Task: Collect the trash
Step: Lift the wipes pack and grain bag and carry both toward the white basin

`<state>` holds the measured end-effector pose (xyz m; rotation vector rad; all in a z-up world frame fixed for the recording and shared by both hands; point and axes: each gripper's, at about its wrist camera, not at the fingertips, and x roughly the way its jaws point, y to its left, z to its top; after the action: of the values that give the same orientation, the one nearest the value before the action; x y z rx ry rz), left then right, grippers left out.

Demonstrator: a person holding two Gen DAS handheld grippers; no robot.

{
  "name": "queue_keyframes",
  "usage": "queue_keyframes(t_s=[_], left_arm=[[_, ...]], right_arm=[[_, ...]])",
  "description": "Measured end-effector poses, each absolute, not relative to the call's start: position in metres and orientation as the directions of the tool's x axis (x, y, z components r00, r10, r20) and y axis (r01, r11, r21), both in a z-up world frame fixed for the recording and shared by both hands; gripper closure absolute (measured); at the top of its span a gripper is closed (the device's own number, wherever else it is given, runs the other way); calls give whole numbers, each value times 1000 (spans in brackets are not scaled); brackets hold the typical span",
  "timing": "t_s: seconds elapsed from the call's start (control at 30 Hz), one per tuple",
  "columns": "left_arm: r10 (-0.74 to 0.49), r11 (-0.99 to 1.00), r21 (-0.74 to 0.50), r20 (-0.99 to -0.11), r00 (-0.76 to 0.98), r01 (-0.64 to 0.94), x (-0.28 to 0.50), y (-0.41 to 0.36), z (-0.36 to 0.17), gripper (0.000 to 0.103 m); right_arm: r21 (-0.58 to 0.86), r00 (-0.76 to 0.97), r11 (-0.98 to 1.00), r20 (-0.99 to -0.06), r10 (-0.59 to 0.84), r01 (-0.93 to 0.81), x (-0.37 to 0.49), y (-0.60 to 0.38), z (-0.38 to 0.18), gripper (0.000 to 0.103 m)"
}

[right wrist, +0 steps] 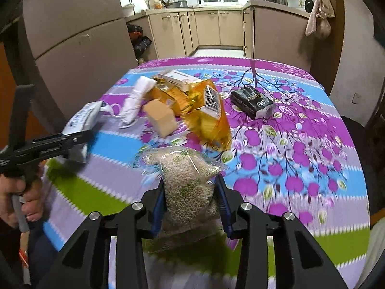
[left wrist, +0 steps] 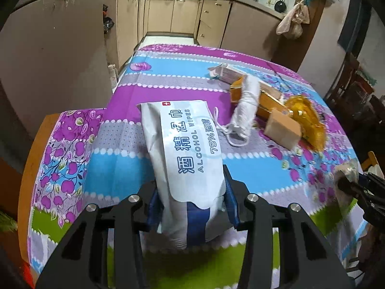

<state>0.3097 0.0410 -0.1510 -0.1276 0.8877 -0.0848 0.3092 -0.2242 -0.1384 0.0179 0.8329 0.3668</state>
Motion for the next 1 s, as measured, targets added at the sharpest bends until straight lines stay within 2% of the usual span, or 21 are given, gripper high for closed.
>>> queue_keyframes(t_s=[0.33,0.73,1.0], left_arm=[[-137,989,-136,-694,707,58,270,28,-124,61],[-175,984,-60,-475,862,167,204,-26,-44,61],[-208,977,-49,-429,879,208,188,-52,-24,62]], right_arm=[[109,754,967,-608,248,-230,257,-220,-106,64],[43,909,994,-402,112,-103,199,-231,-33,64],[25,932,998,-357,64,-59,179,-240,-6,64]])
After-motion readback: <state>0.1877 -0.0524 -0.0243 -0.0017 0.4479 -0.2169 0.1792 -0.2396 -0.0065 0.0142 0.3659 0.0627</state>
